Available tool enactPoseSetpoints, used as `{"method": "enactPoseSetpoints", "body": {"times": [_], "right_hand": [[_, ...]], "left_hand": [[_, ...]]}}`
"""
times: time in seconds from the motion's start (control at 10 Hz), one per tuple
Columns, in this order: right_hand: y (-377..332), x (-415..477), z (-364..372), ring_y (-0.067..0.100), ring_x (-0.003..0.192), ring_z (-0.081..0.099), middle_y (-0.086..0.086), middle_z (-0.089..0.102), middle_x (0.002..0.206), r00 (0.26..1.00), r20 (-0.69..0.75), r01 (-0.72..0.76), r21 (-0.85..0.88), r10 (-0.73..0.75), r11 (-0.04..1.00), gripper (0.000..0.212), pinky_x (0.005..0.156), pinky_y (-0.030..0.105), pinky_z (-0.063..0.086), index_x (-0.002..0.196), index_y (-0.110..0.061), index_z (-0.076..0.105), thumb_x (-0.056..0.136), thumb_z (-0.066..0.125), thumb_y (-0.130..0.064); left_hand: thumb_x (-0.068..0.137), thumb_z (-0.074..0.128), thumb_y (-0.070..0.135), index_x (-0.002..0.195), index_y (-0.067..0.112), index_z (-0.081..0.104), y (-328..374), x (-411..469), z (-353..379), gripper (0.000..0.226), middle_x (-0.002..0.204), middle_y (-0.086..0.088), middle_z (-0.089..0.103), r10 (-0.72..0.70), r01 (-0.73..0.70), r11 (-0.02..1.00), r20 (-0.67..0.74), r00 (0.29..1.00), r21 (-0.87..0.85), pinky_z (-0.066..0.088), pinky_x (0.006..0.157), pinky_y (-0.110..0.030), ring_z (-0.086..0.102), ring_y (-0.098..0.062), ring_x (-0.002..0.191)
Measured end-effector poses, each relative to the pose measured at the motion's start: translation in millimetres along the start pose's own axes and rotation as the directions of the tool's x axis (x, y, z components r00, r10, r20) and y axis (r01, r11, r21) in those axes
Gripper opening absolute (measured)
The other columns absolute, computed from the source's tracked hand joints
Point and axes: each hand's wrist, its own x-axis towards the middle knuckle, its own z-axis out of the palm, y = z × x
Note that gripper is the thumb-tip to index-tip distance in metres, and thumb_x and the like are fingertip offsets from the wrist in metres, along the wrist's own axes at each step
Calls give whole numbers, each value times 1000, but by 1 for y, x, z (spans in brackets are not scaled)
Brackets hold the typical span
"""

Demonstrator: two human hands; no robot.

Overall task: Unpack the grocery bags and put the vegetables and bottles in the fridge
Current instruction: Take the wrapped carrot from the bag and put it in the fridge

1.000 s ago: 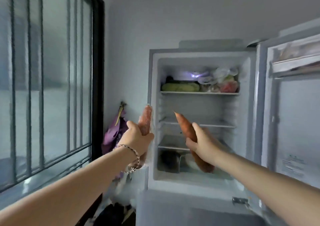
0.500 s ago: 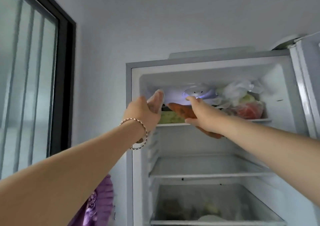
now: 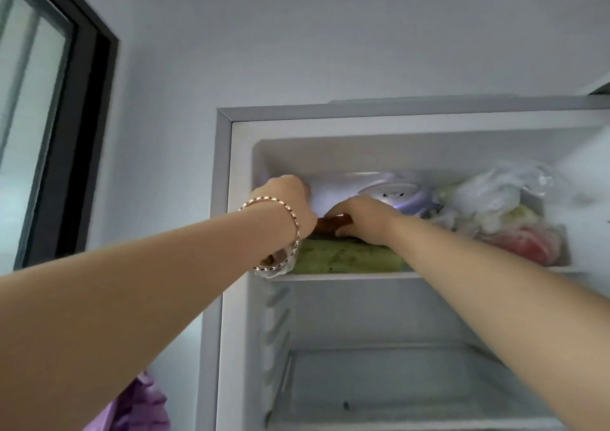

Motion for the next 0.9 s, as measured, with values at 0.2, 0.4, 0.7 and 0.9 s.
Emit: {"method": "enactPoseSetpoints", "body": {"times": [0.2, 0.4, 0.7, 0.9], "right_hand": [[-26, 3, 6, 16, 105, 51, -9, 57, 109, 983, 152, 93, 67, -102, 993, 30, 87, 26, 36, 105, -35, 62, 92, 43, -55], [-28, -2, 23, 27, 112, 50, 3, 52, 124, 978, 135, 198, -326, -161, 924, 64, 85, 33, 31, 138, -36, 40, 83, 45, -69], [-2, -12, 8, 21, 115, 50, -1, 48, 124, 963, 154, 251, -207, -222, 946, 63, 84, 31, 38, 139, -35, 41, 83, 52, -64], [8, -12, 23, 21, 113, 50, 0, 54, 123, 945, -7, 314, -264, -328, 912, 62, 83, 30, 33, 135, -36, 45, 82, 46, -69]], "left_hand": [[88, 60, 19, 72, 14, 45, 5, 13, 3, 22, 66, -2, 44, -38, 38, 998, -2, 999, 55, 41, 66, -28, 50, -26, 75], [89, 55, 16, 64, 15, 40, 5, 19, 13, 30, 67, -2, 43, -73, 72, 988, -2, 997, 139, 41, 67, -29, 51, -28, 79], [93, 51, 22, 106, 11, 57, 13, 31, 38, 18, 87, -6, 55, -28, 36, 934, -27, 999, 356, 45, 73, -32, 56, -27, 88], [86, 59, 24, 124, 9, 53, 5, 64, 55, 41, 117, -9, 61, -70, 21, 819, 64, 995, 574, 49, 93, -36, 59, -28, 108]]}}
